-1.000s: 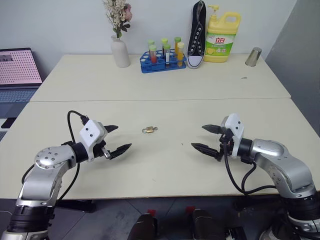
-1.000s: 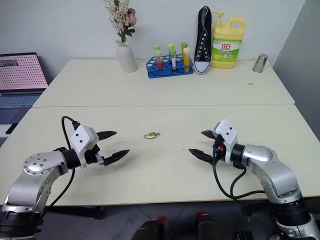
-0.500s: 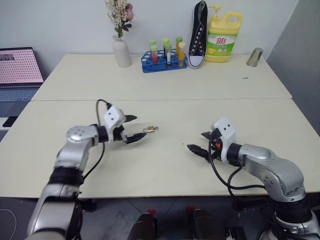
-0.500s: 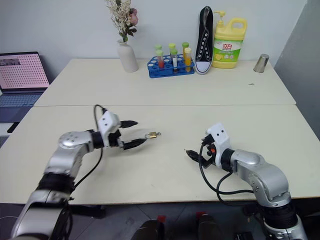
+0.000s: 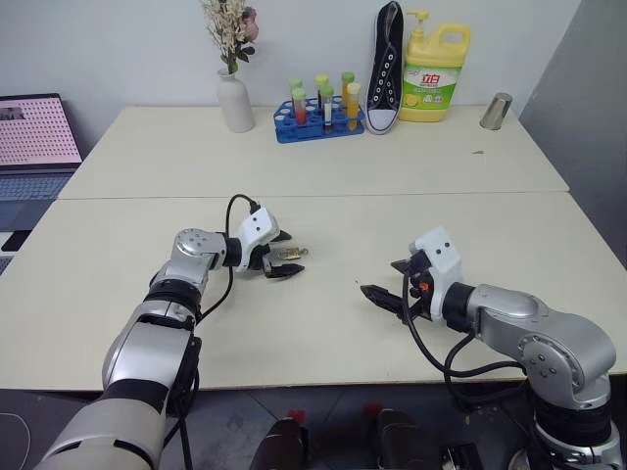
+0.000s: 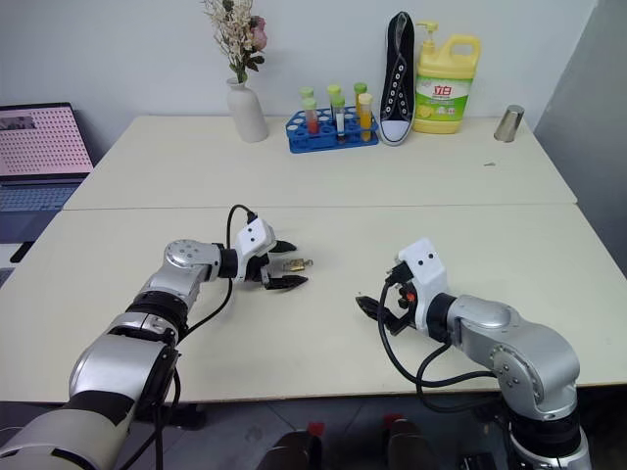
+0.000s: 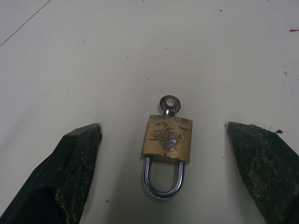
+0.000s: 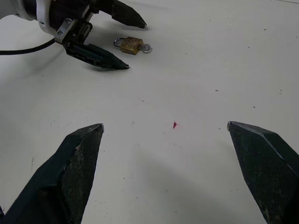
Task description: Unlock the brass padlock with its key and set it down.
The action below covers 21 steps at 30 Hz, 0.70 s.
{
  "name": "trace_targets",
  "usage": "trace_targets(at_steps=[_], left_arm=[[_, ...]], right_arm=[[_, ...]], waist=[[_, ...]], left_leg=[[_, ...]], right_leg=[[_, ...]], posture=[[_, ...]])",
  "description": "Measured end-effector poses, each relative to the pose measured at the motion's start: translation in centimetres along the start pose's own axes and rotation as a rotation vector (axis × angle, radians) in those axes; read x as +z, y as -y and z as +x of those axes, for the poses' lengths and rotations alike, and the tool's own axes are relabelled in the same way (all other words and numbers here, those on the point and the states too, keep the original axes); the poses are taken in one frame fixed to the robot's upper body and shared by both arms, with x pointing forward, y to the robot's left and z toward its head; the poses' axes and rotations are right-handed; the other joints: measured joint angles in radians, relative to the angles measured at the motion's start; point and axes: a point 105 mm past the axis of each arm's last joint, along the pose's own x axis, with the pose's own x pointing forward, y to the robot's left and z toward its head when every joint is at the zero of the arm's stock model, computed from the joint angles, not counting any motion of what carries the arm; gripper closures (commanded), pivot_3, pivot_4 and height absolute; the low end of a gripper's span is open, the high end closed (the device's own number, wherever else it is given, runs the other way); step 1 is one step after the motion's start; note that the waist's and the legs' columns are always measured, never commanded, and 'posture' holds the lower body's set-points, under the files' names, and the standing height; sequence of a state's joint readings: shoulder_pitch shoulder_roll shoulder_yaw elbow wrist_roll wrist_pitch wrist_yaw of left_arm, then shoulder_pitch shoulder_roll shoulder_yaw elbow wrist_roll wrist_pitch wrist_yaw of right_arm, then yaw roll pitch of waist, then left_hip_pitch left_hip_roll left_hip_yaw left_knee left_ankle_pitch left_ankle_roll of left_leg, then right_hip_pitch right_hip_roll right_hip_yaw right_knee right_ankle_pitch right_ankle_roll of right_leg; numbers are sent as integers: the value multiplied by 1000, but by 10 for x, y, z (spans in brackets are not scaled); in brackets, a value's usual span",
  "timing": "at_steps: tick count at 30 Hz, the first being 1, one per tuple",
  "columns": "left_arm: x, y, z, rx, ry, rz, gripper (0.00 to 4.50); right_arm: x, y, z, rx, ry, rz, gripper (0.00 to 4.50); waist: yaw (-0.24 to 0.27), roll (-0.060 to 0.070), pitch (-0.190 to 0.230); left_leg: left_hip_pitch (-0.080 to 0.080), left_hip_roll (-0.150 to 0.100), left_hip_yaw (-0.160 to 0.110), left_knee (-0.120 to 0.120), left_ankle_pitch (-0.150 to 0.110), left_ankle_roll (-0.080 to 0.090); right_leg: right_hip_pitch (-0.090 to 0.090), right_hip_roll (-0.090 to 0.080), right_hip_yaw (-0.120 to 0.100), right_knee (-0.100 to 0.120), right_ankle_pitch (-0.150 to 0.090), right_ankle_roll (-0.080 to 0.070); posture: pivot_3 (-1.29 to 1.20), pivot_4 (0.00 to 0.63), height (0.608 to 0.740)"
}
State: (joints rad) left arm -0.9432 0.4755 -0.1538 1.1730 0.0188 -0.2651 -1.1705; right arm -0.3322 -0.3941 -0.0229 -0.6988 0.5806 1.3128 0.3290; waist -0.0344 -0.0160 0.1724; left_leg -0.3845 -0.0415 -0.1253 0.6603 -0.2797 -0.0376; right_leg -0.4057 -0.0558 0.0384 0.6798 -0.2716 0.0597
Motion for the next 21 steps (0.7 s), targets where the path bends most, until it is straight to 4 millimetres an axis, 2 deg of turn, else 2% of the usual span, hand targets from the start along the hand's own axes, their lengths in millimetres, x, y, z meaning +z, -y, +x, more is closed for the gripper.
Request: trace_targets(at_steps=[9, 16, 21], left_arm=[[-5, 1, -3, -54, -93, -7, 3466], [-9, 3, -8, -68, -114, 31, 3536], [-8, 19, -11, -89, -12, 172, 3536]], right_arm=[[1, 1, -5, -1, 2, 21, 0], [7, 1, -7, 16, 22, 9, 0], [10, 0, -12, 45, 47, -55, 0]], waist=[[-10, 0, -2], [-25, 1, -8], [-23, 1, -8]], left_leg=[[3, 1, -1, 0, 0, 0], [3, 1, -1, -1, 0, 0], [2, 1, -1, -1, 0, 0]], right_leg=[[1, 1, 0, 1, 0, 0], [2, 2, 0, 1, 0, 0], [1, 0, 1, 0, 0, 0]], posture=[[0, 150, 740], [0, 150, 740], [0, 150, 740]])
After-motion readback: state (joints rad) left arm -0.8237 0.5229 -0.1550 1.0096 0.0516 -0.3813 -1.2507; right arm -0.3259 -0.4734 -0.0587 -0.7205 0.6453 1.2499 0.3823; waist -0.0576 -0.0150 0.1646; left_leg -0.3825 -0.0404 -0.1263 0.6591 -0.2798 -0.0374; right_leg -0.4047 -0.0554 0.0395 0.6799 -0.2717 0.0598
